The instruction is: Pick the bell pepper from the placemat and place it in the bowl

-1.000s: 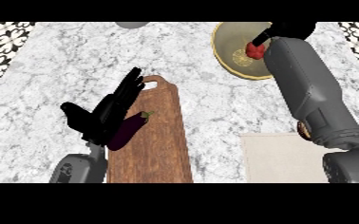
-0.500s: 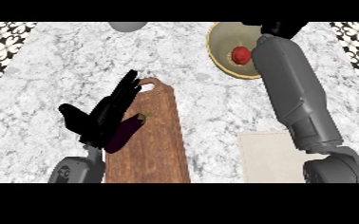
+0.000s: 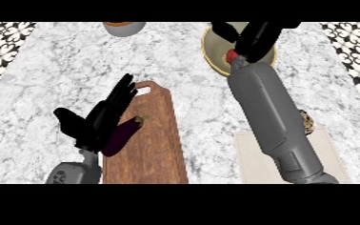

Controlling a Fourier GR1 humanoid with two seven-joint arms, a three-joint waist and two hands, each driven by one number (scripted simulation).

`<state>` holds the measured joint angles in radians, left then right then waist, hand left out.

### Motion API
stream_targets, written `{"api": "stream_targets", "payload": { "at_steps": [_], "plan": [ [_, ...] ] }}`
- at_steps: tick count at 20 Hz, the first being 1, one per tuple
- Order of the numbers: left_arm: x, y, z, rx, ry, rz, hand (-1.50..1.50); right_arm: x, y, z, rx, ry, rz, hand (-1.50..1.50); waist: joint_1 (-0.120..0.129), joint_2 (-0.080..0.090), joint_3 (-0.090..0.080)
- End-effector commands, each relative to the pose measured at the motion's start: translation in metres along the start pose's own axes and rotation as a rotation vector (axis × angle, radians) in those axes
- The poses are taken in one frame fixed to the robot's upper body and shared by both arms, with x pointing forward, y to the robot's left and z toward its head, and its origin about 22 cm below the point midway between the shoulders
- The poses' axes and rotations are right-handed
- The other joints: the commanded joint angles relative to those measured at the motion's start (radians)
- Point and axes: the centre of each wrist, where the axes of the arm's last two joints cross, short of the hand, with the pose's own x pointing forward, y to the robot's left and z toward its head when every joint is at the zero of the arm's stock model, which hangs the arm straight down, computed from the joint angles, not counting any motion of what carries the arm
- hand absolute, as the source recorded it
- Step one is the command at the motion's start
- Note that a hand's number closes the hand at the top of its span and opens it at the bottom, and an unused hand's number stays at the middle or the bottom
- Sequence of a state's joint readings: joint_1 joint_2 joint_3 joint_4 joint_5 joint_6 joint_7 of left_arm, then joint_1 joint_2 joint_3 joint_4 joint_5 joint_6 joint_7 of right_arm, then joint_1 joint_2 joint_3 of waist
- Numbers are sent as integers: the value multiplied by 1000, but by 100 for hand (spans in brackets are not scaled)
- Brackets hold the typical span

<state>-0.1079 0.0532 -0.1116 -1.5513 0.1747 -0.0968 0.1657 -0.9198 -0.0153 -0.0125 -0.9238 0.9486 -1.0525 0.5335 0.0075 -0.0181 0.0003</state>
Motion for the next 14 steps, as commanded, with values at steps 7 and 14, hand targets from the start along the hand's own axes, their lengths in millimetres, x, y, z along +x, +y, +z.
{"api": "stream_targets", "payload": {
  "at_steps": [7, 14],
  "plan": [
    [6, 11, -2, 1, 8, -11, 0, -22, -30, 124, 97, -109, -146, 150, -13, -16, -3],
    [-1, 5, 0, 18, 27, 4, 0, -49, -71, 200, 218, -32, -153, 150, -25, -15, -2]
  ]
}}
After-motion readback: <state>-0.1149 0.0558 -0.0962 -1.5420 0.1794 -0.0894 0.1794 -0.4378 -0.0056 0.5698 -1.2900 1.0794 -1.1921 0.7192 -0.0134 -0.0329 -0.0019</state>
